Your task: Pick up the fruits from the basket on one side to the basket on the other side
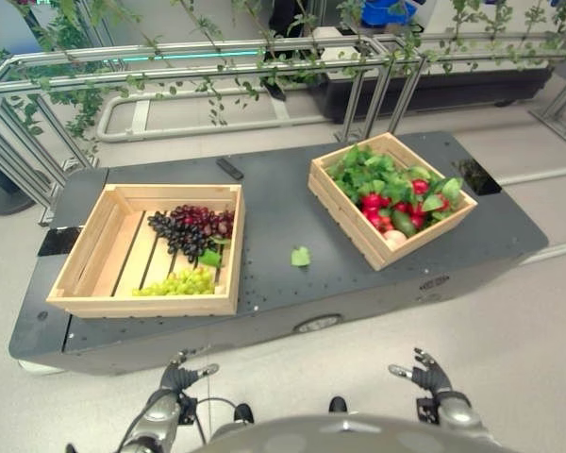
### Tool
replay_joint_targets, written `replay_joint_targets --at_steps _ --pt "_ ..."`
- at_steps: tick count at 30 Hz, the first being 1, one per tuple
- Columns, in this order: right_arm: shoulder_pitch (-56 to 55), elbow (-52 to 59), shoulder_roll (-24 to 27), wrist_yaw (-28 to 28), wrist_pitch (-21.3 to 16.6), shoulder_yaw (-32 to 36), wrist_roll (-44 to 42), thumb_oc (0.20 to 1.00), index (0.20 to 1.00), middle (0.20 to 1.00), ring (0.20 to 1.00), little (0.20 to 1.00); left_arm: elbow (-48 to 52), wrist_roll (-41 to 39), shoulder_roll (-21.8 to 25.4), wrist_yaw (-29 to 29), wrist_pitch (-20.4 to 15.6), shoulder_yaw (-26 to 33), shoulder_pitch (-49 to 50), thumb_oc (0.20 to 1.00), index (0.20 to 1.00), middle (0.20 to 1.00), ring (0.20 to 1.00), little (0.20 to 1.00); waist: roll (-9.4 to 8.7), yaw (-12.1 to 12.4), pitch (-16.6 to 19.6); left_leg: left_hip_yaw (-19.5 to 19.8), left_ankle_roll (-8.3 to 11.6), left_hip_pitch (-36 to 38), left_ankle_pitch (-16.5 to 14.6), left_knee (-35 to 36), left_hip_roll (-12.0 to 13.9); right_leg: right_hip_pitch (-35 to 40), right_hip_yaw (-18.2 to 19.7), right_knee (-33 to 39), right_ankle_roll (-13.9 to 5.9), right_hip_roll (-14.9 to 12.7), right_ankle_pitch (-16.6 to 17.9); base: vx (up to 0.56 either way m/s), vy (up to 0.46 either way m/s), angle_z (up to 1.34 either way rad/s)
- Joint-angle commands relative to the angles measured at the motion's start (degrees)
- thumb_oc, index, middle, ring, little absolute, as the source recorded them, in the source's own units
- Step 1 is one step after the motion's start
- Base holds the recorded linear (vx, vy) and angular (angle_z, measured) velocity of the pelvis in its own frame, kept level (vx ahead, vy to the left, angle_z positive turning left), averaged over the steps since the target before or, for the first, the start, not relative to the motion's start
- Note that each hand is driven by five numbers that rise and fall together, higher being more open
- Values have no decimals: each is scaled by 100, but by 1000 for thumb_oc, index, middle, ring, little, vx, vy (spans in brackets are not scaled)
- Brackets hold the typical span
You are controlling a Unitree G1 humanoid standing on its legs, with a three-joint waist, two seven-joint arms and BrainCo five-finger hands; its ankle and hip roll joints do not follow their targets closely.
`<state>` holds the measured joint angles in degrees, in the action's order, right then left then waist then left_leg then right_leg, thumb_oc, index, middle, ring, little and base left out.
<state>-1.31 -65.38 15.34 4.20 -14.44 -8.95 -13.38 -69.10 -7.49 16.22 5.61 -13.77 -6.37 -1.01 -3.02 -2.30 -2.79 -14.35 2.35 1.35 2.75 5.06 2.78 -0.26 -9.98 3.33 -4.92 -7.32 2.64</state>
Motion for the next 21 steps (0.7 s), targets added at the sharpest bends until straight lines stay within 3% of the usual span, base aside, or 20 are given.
replay_joint_targets --at_steps 1,8,15,21 --pt "373 8 25 48 -59 -149 42 1000 1000 1000 1000 1000 -185 166 -3 9 -119 -52 -301 1000 1000 1000 1000 1000 -86 -32 -192 35 97 26 -283 -61 53 -36 16 -347 -418 -325 -116 0 0 0" --pt "351 -25 16 62 -75 -136 25 1000 1000 1000 1000 1000 -109 -58 -13 46 -180 18 -301 1000 1000 1000 1000 1000 -85 -23 -197 39 98 43 -292 -73 53 -28 -6 -381 -409 -327 -136 0 0 0" --pt "295 106 44 103 -108 -97 7 1000 1000 1000 1000 1000 577 -435 51 159 -376 94 -252 1000 1000 1000 1000 1000 -80 -4 -238 62 101 33 -285 -86 56 -30 -27 -410 -412 -336 -148 0 0 0" --pt "85 1151 208 116 -256 64 -102 1000 1000 1000 1000 1000 2482 -946 272 114 -630 355 228 1000 1000 1000 1000 1000 -52 18 -282 103 122 18 -257 -92 75 -20 -93 -427 -421 -338 -161 0 0 0"
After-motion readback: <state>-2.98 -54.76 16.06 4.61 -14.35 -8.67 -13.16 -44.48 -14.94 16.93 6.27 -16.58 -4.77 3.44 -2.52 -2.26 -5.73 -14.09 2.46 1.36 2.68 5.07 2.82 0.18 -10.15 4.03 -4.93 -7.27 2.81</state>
